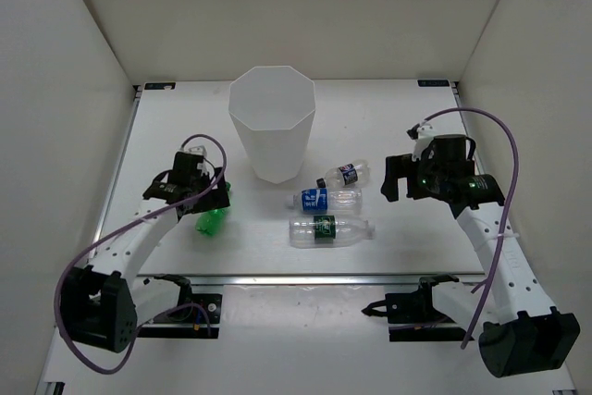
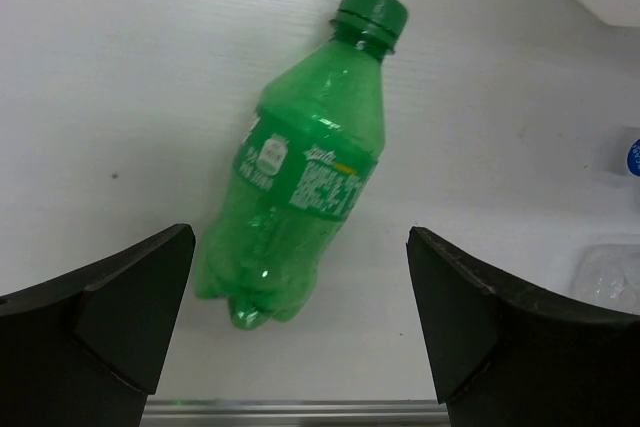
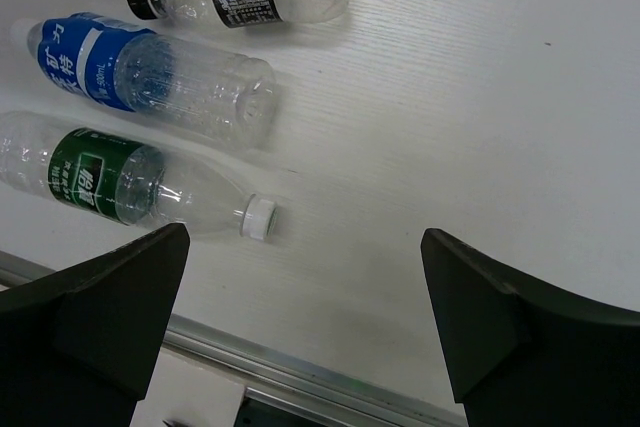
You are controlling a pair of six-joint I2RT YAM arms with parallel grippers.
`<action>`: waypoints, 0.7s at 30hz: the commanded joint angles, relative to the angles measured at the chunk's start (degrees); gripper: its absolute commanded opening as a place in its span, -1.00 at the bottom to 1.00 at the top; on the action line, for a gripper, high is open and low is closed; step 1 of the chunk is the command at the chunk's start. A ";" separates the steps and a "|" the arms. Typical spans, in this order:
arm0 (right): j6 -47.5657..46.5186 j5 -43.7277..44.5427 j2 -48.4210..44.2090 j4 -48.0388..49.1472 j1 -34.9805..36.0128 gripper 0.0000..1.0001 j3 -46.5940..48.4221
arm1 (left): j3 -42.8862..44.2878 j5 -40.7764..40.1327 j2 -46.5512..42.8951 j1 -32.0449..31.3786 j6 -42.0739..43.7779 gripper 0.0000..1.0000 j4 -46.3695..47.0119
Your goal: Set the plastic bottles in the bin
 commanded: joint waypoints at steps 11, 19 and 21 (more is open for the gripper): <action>2.97 -2.78 -4.32 5.50 -0.62 0.98 -0.94 | -1.14 -1.84 13.43 -3.53 -1.09 0.75 5.55; 4.02 -3.04 -6.17 6.56 -2.91 0.97 -2.18 | 7.90 -5.26 6.95 -6.42 -0.48 -0.39 -1.29; 3.76 -3.31 -6.53 6.47 -2.48 0.98 -2.44 | 14.04 -8.85 1.16 -5.82 -0.82 -0.38 -4.54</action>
